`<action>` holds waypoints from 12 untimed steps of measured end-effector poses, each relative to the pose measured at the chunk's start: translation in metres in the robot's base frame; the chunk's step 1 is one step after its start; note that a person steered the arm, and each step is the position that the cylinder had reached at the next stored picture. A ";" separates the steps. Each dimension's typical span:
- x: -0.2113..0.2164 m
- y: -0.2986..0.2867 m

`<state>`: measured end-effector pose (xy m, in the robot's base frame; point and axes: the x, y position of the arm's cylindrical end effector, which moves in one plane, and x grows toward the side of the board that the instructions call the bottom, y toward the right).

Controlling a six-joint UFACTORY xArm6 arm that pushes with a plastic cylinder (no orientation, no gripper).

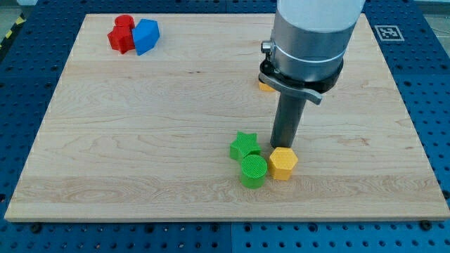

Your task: Push the yellow heart to the top of the yellow hexagon

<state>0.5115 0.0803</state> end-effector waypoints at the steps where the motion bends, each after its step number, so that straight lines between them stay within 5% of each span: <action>1: -0.015 0.000; 8: -0.136 -0.016; 10: -0.199 0.046; 11: -0.242 0.018; 12: -0.228 -0.002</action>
<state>0.2836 0.0784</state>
